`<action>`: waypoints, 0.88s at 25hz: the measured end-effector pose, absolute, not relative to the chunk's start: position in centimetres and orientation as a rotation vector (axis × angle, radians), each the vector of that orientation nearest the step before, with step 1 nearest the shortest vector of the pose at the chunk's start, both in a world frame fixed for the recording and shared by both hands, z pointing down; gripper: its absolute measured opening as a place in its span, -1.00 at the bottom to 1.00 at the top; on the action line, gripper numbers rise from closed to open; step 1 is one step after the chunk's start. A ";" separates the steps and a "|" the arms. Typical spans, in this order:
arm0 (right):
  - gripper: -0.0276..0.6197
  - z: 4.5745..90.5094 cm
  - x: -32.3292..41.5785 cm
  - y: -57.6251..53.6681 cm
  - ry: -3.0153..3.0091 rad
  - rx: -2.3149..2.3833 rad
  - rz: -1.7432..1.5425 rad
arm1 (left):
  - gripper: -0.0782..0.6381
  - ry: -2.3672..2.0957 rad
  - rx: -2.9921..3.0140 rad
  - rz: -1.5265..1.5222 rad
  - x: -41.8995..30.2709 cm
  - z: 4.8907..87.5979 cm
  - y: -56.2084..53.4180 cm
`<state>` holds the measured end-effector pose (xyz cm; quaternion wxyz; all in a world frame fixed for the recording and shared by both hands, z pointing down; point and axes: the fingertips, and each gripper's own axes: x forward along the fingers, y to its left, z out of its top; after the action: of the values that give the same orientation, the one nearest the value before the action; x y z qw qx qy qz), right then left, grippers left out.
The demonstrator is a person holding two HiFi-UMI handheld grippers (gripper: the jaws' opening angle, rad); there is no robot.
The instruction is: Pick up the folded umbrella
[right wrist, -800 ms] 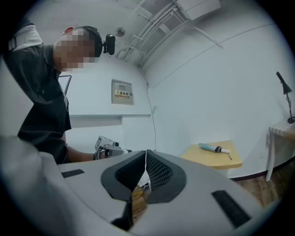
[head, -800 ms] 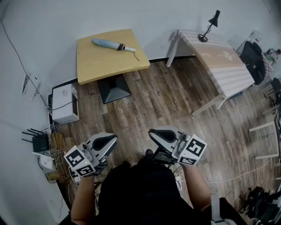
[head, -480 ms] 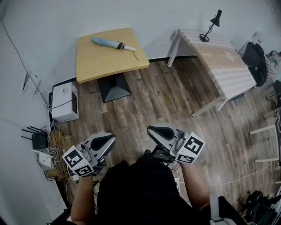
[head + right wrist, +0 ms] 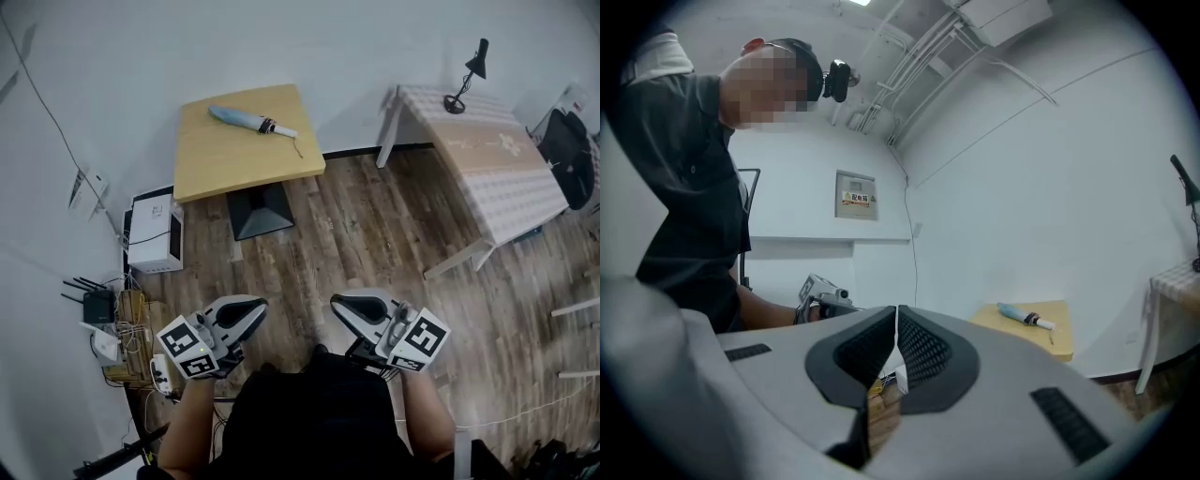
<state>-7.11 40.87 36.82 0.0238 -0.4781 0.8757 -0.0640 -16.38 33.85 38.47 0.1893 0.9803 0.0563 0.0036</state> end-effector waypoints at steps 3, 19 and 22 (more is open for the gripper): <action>-0.85 37.2 -4.2 42.3 2.704 -1.472 -0.215 | -0.75 0.215 2.744 0.007 -12.7 37.7 35.3; -0.85 41.3 -2.7 40.5 2.852 -1.118 -0.277 | -0.75 -0.025 2.729 0.154 -9.1 39.5 35.8; -0.85 41.7 -2.3 39.3 2.861 -1.109 -0.296 | -0.75 -0.017 2.734 0.127 -8.5 39.4 34.5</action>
<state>-2.30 39.33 41.73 0.0296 -0.3595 0.9277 -0.0959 -8.53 34.51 39.43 0.2010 0.9785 -0.0062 0.0455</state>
